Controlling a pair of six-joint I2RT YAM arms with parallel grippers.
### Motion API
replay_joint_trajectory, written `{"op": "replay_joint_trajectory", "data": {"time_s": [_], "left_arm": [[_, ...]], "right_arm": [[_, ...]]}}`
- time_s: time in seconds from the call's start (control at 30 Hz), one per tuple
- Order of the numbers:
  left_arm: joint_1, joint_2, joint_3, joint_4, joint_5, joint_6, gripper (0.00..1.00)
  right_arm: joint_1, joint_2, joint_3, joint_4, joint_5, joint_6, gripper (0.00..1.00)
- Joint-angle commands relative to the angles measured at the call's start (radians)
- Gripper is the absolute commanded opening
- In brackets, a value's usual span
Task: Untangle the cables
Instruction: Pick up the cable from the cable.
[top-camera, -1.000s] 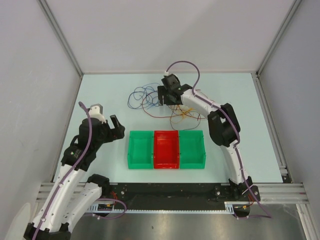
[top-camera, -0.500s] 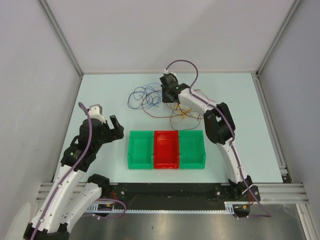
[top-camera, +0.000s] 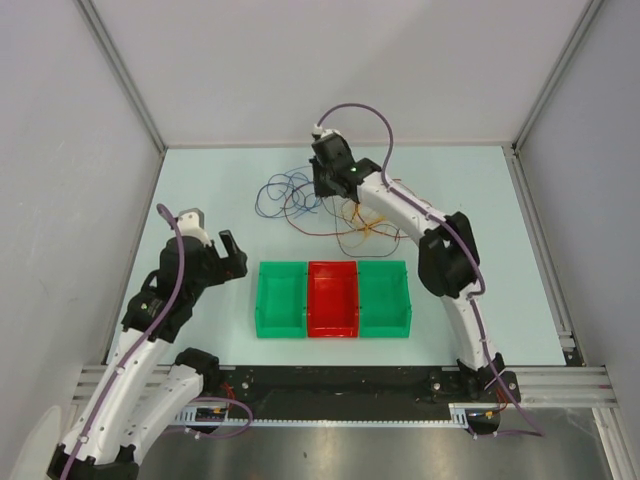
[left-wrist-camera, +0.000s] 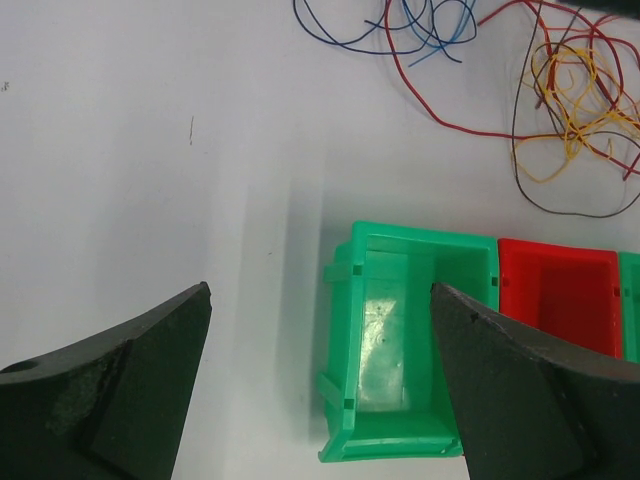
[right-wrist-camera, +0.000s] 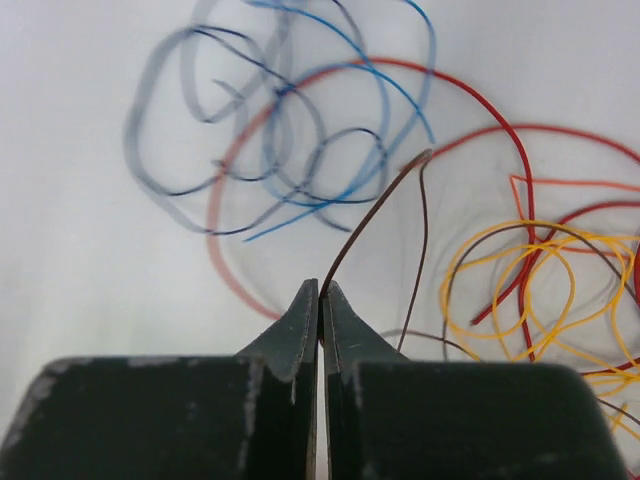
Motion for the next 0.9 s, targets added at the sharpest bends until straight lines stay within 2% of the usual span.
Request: {"op": "replay_joint_trajectory", "data": {"time_s": [0.0, 0.23, 0.4, 0.6, 0.73, 0.87], "left_arm": [[0.001, 0.006, 0.033, 0.012, 0.027, 0.001, 0.96], [0.015, 0.012, 0.033, 0.016, 0.044, 0.004, 0.95], [0.027, 0.011, 0.031, 0.018, 0.052, 0.005, 0.95], [0.029, 0.009, 0.030, 0.020, 0.058, 0.005, 0.95], [0.029, 0.006, 0.031, 0.020, 0.060, 0.005, 0.95], [0.029, 0.006, 0.030, 0.020, 0.064, 0.005, 0.95]], "right_arm": [[0.036, -0.241, 0.092, 0.040, -0.077, -0.102, 0.00], [0.070, -0.425, 0.259, 0.075, -0.167, -0.164, 0.00], [0.108, -0.546, 0.194, 0.141, -0.151, -0.207, 0.00], [0.130, -0.615, 0.106, 0.201, -0.156, -0.241, 0.00], [0.171, -0.658, 0.125, 0.261, -0.110, -0.315, 0.00], [0.240, -0.669, 0.252, 0.302, -0.085, -0.408, 0.00]]}}
